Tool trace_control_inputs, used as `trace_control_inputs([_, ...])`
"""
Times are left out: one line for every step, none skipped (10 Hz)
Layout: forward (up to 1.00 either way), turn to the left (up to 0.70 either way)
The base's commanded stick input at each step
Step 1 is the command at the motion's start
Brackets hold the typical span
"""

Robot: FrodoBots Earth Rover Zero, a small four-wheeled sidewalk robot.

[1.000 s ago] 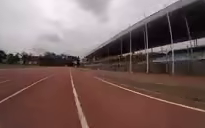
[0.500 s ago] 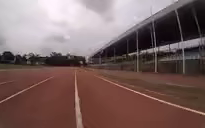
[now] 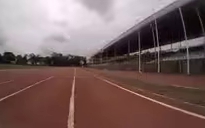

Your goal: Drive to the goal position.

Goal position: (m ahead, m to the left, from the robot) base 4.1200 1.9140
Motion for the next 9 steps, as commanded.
trace_control_inputs([0.7,0.0])
trace_control_inputs([0.7,0.0])
trace_control_inputs([0.7,0.0])
trace_control_inputs([0.7,0.0])
trace_control_inputs([0.7,0.0])
trace_control_inputs([0.7,0.0])
trace_control_inputs([0.7,0.0])
trace_control_inputs([0.7,0.0])
trace_control_inputs([0.7,0.0])
